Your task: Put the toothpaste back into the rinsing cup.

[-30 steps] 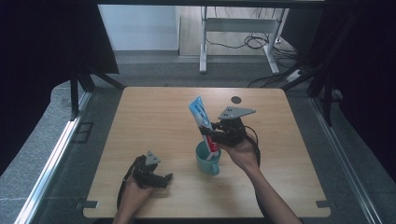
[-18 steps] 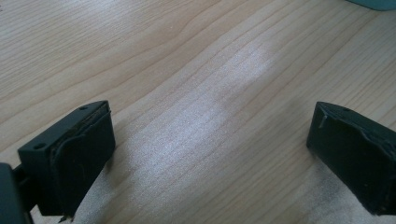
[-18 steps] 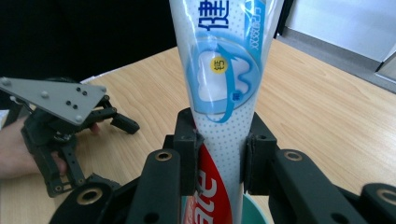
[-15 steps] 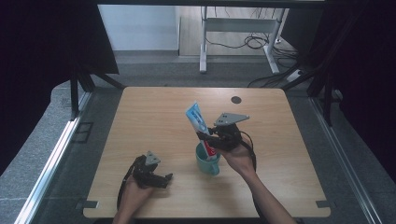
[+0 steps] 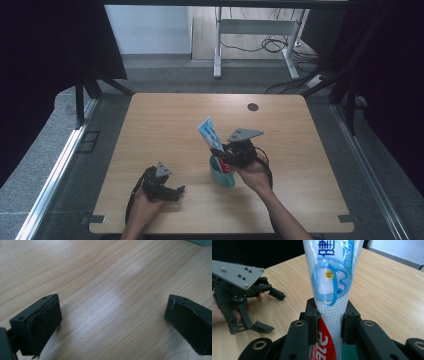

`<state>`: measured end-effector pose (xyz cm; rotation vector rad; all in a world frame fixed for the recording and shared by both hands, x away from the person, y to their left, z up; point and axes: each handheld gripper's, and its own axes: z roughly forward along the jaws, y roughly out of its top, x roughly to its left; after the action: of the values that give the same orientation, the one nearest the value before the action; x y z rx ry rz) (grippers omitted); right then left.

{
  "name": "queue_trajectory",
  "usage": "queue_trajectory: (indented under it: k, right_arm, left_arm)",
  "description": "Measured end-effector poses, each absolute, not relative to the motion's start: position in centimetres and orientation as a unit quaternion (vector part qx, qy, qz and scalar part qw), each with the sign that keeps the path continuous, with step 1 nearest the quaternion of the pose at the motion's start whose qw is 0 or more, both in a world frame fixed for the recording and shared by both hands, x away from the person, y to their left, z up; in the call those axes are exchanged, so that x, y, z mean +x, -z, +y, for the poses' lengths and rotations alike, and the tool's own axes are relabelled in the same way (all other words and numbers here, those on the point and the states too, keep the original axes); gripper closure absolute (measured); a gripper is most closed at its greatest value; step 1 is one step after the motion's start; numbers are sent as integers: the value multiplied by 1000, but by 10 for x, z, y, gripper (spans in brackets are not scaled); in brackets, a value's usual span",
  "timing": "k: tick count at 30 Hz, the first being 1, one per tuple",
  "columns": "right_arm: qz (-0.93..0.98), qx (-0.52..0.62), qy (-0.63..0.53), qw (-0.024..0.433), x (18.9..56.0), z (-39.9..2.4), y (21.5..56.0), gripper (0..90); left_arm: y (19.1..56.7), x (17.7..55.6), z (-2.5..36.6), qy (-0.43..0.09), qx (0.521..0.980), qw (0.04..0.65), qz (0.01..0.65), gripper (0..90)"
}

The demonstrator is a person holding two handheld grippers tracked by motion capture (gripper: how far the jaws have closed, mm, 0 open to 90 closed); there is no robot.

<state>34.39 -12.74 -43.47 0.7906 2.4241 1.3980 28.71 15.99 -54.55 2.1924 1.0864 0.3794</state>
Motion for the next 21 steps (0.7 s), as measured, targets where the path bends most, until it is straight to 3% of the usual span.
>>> queue_trajectory:
  k: [21]
  right_arm:
    - [826,280,-480,99,341,-132,454,699]
  left_arm:
    - [546,287,160,-145,837,327,414,10]
